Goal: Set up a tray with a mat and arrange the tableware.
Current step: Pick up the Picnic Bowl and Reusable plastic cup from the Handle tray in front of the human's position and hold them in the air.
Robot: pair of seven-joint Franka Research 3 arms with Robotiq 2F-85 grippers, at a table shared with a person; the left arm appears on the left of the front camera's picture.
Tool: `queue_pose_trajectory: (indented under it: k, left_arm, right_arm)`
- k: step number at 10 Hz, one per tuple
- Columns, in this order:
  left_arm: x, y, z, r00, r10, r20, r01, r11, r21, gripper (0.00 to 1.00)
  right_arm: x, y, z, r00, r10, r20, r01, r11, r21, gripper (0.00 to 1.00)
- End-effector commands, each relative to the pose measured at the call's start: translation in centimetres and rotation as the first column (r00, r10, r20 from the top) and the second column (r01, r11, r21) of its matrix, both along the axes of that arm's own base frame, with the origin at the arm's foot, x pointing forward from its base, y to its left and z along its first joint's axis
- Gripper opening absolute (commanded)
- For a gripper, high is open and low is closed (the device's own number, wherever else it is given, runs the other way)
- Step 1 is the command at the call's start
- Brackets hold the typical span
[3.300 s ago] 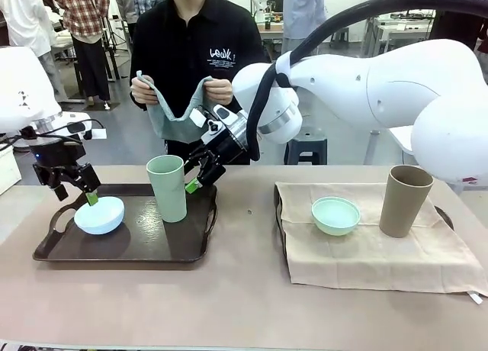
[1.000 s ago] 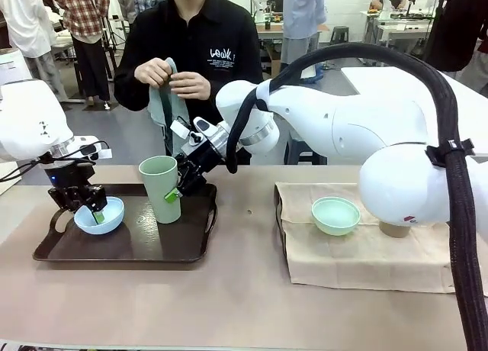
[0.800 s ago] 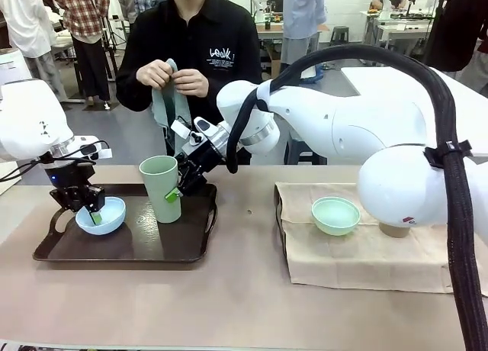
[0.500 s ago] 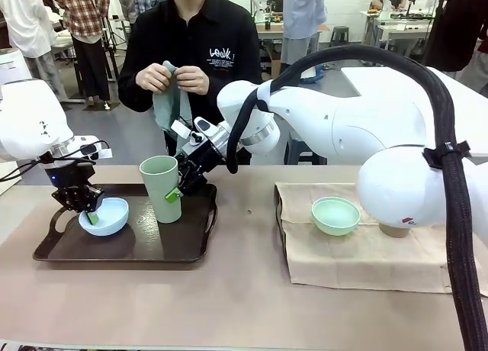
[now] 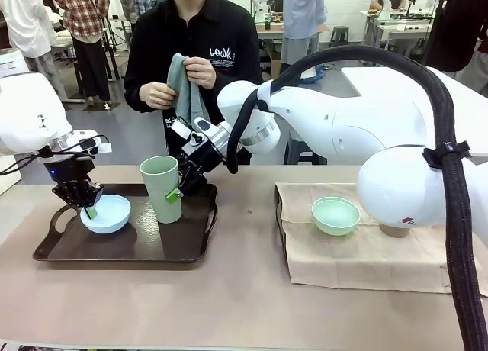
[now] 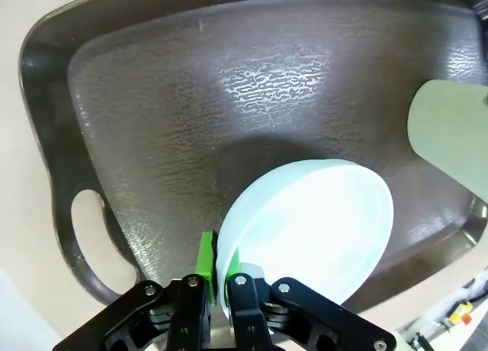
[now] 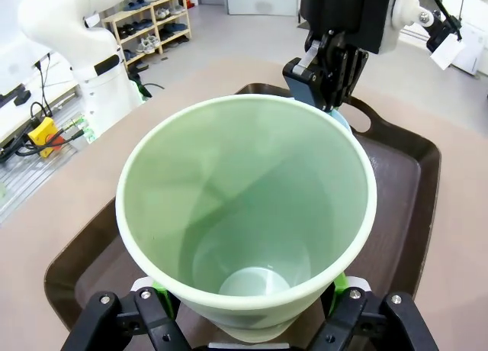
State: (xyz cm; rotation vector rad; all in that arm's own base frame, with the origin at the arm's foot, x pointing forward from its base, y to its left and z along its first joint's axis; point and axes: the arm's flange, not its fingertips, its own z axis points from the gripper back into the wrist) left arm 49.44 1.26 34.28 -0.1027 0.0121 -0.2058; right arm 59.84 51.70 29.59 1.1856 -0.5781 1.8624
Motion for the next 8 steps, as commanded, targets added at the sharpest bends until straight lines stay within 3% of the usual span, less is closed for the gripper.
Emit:
queue_pose_trajectory:
  k: [1,2,3,6,7,8]
  left_arm:
    - [-0.1,0.3,-0.8,0.999,0.019,-0.048,-0.016,0.998,0.053,0.0]
    - [-0.3,0.2,-0.4,0.997,0.026,-0.069,-0.022,0.998,0.052,0.0]
    - [-0.6,-0.2,1.1,0.997,0.012,-0.08,-0.009,0.999,0.041,0.0]
    - [-2.0,-2.3,10.0,0.998,0.024,-0.054,-0.022,0.999,0.038,0.0]
    - [-2.6,-2.6,14.0,0.999,0.026,-0.032,-0.025,0.999,0.028,0.0]
    - [-3.6,-2.9,19.6,0.998,0.041,0.054,-0.042,0.999,0.027,0.0]
  right_arm:
    - [1.3,0.4,-0.2,1.0,0.015,0.016,-0.015,1.0,-0.015,0.25]
    - [1.2,0.1,0.7,0.999,-0.032,-0.026,0.032,0.999,-0.017,0.0]
    - [0.3,-0.8,3.3,0.998,-0.057,-0.03,0.057,0.998,-0.003,0.0]
    - [-4.7,-5.5,14.6,0.987,-0.11,0.114,0.109,0.994,0.015,0.0]
    - [-6.3,-6.7,17.4,0.98,-0.117,0.16,0.12,0.993,-0.008,0.0]
    - [-8.1,-8.2,20.5,0.971,-0.138,0.195,0.144,0.989,-0.02,0.0]
